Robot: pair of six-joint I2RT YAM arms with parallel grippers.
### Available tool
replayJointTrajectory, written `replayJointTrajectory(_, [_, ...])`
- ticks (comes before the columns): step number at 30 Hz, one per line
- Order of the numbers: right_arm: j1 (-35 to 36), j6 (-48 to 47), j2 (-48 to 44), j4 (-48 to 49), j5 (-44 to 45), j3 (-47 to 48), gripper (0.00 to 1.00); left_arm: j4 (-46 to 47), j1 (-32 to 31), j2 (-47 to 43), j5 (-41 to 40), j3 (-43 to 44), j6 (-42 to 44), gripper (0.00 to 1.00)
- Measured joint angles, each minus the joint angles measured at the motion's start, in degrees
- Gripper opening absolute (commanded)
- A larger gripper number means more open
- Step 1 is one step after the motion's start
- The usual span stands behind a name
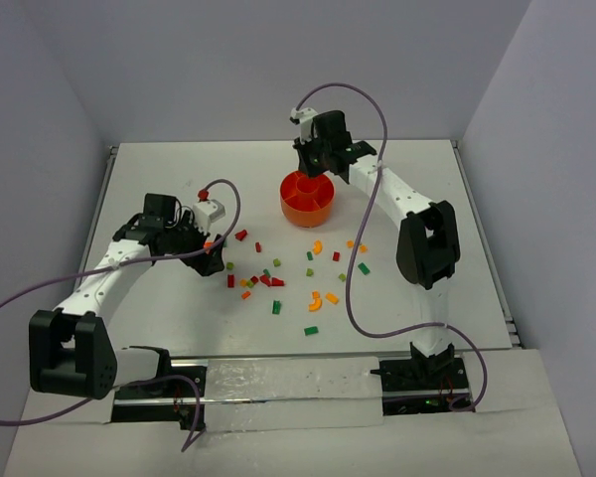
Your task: Sort the legos into containers by color
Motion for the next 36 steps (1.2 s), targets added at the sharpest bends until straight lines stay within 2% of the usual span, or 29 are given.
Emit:
replayJointTrajectory(9, [0.00, -0.15, 0.00, -0.08, -0.52, -2.97, 0.03, -0.29, -2.23, 0.79, -1.68, -0.03, 0.07, 0.93])
replayJointTrajectory(14, [-0.02, -0.26, 0.00, 0.03, -0.67, -4.13, 0.12, -0.74, -3.25, 1.36, -2.74, -0.03, 0.11, 0.93])
replayJointTrajectory(15, [-0.02, -0.28, 0.00, 0.05, -0.72, -4.34, 0.20, -0.79, -3.44, 1.49, -2.88, -0.03, 0.15, 0.92])
replayJointTrajectory(19, [-0.02, -0.40, -0.02, 0.12, -0.92, -5.04, 0.31, -0.92, -4.29, 1.75, -3.72, -0.14, 0.28, 0.92])
replayJointTrajectory(23, [-0.02, -0.41, -0.02, 0.29, -1.05, -6.04, 0.35, -1.36, -4.88, 1.77, -4.29, -0.65, 0.52, 0.90])
replayJointTrajectory(29, [-0.02, -0.28, -0.35, 0.53, -1.11, -7.10, 0.49, -1.37, -5.27, 2.19, -5.36, -1.39, 0.51, 0.78])
replayJointTrajectory(36, [-0.02, -0.03, -2.26, 0.51, -1.50, -7.43, 0.52, -1.26, -9.20, 2.19, -5.21, -3.23, 1.16, 0.62])
